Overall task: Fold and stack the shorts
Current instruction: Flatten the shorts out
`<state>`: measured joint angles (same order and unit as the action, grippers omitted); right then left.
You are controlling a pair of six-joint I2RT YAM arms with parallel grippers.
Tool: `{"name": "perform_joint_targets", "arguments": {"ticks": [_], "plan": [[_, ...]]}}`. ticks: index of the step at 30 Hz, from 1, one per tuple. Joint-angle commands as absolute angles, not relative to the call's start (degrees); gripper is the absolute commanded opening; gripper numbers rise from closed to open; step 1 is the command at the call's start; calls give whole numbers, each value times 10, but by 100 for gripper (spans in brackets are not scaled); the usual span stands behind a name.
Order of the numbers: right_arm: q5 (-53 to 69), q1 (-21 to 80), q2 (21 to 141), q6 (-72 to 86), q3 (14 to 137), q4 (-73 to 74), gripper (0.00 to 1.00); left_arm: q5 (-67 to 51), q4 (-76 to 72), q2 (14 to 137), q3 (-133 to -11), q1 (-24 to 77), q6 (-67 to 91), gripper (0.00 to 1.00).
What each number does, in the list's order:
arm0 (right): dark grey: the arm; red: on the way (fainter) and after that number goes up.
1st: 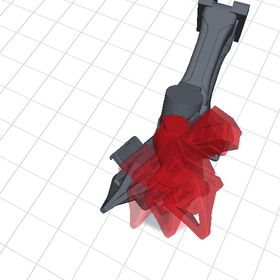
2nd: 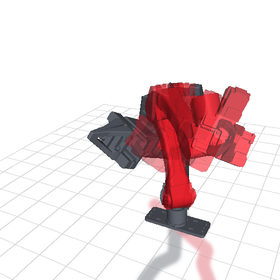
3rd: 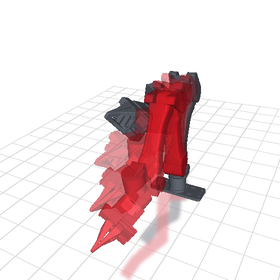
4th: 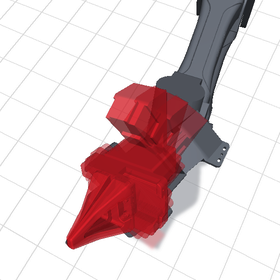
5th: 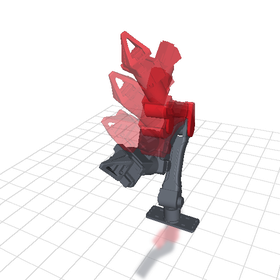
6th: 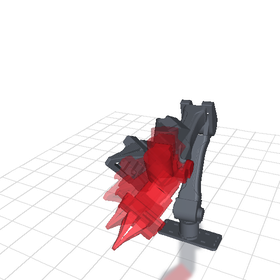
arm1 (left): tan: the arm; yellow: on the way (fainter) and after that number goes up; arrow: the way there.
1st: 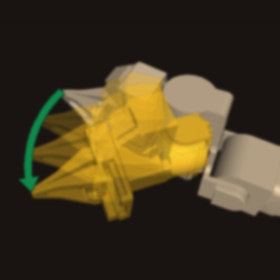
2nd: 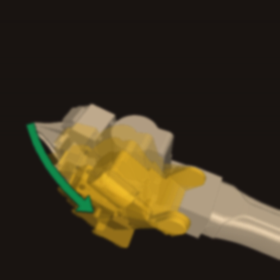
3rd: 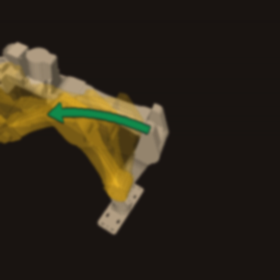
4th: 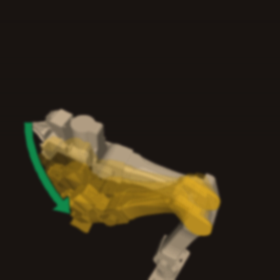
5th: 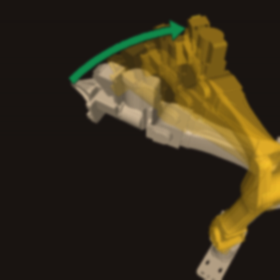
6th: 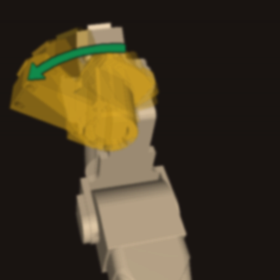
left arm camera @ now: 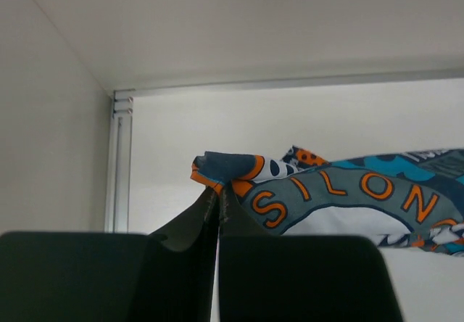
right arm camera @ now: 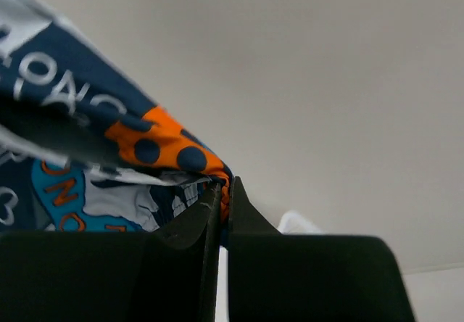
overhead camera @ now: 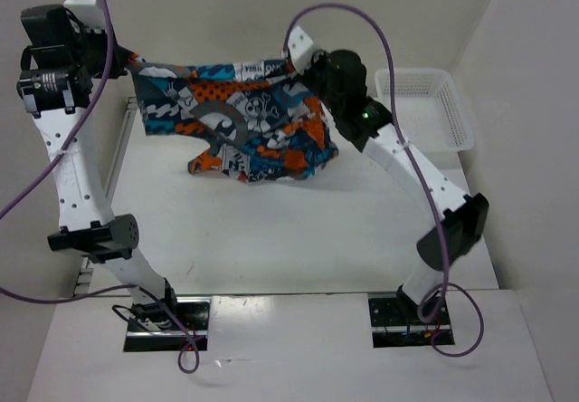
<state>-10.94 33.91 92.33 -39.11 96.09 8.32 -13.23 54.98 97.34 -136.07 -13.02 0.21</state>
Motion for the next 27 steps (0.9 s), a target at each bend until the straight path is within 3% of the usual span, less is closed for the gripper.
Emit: {"name": "perform_joint_targets", "arguments": {"ticks": [1, 3, 7, 15, 27], "plan": [[-199, 323, 986, -335, 1159, 33, 0, -98, 524, 980, -1463, -129, 0, 0], [-193, 323, 1006, -328, 1239, 54, 0, -92, 507, 980, -1512, -129, 0, 0], [-186, 337, 993, -334, 1245, 80, 0, -92, 512, 970, -1531, -129, 0, 0], [-80, 344, 905, -307, 1198, 219, 0, -96, 460, 854, -1375, -129, 0, 0], [133, 344, 903, -201, 1410, 429, 0, -21, 465, 893, -1630, -129, 0, 0]]}}
